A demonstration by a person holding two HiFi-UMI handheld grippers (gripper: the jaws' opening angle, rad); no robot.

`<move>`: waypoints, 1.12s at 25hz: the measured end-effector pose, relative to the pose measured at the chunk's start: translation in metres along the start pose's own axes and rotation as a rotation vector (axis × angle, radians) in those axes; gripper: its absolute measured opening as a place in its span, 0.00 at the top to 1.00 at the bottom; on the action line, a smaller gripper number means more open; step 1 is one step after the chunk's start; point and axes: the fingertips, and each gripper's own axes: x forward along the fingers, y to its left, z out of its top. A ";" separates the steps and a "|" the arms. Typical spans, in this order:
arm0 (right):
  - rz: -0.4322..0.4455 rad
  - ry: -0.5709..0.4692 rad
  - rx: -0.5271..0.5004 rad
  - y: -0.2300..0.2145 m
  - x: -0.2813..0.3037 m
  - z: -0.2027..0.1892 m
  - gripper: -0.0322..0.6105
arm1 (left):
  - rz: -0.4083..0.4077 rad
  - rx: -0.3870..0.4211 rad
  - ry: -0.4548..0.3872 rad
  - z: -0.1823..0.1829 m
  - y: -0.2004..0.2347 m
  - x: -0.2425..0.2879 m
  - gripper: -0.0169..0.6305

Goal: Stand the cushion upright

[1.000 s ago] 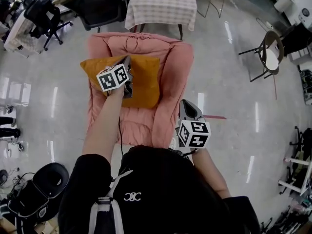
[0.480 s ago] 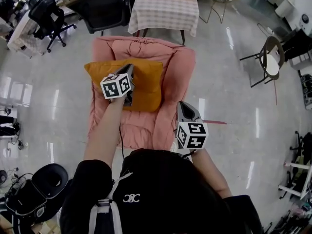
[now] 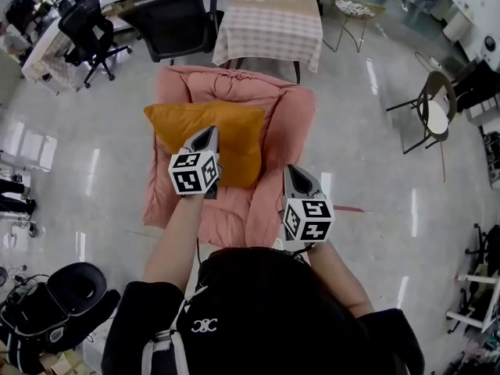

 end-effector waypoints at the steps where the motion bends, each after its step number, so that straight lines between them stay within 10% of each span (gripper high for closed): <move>1: 0.013 -0.012 0.000 0.004 0.000 0.003 0.96 | 0.015 -0.005 0.002 -0.001 -0.004 -0.008 0.98; 8: 0.109 -0.093 0.007 0.037 -0.003 0.030 0.96 | 0.129 -0.002 0.016 -0.003 -0.022 -0.068 0.98; 28: 0.208 -0.202 -0.090 0.085 -0.013 0.068 0.96 | 0.072 0.057 -0.042 0.018 -0.070 -0.121 0.98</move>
